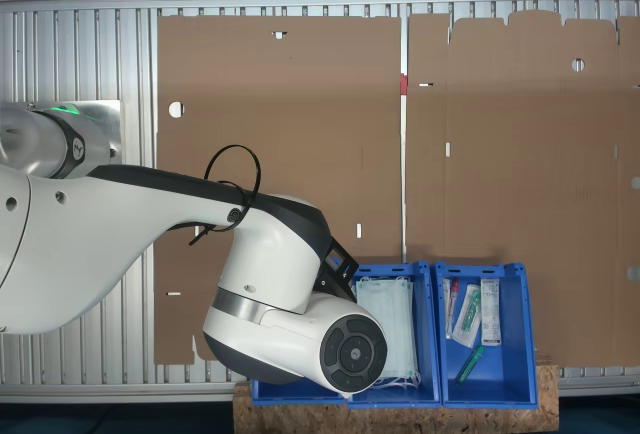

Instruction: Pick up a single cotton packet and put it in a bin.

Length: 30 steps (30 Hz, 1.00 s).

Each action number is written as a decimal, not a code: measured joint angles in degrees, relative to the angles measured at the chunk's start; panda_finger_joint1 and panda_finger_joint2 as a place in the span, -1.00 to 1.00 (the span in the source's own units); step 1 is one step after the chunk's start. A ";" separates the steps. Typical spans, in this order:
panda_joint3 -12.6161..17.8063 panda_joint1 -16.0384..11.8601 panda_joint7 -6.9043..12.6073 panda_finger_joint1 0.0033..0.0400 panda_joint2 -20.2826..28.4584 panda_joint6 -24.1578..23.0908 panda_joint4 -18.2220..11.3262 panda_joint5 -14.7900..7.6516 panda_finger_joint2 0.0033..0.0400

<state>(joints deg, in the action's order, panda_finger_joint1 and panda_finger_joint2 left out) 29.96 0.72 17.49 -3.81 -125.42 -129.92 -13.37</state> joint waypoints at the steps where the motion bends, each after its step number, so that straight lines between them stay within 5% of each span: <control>1: 0.00 0.00 0.00 -0.85 0.00 0.00 0.00 0.00 -0.85; 13: 0.02 0.00 0.00 -0.85 0.00 0.00 0.00 0.00 -0.85; 14: 0.02 0.00 0.00 0.07 0.00 0.00 0.00 0.00 0.07; 20: 0.02 0.00 0.00 0.07 0.00 0.00 0.00 0.00 0.07; 21: 0.02 0.00 0.00 0.65 0.00 0.00 0.00 0.00 0.65; 25: 0.02 0.00 0.00 0.65 0.00 0.00 0.00 0.00 0.65; 26: 0.02 0.00 0.00 0.93 0.00 0.00 0.00 0.00 0.93; 30: 0.02 0.00 0.00 0.93 0.00 0.00 0.00 0.00 0.93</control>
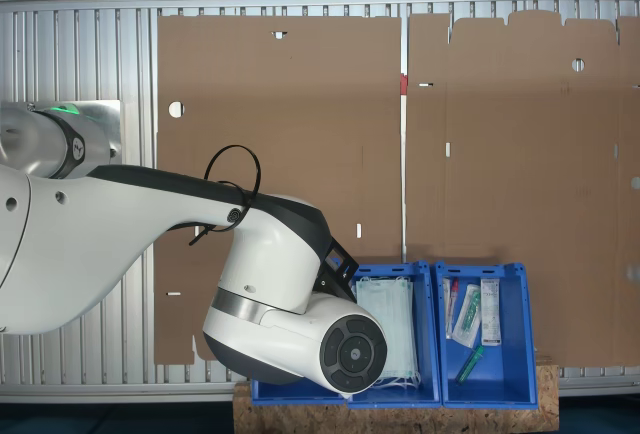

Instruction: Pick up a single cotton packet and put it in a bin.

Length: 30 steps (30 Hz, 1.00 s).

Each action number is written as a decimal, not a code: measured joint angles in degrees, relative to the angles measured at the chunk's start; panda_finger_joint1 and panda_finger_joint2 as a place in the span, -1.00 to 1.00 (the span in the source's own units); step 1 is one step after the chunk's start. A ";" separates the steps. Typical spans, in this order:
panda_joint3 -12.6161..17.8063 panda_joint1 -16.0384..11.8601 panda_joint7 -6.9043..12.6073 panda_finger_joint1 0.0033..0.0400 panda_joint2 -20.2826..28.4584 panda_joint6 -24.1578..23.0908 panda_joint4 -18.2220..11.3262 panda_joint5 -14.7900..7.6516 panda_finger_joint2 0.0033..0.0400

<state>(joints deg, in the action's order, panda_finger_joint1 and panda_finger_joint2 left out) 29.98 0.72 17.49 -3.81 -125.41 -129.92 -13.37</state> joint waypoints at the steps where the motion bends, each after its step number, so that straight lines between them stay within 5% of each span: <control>1: 0.00 0.00 0.00 0.93 0.00 0.00 0.00 0.00 0.93; 30: 0.00 0.00 0.00 1.00 0.00 0.00 0.00 0.00 1.00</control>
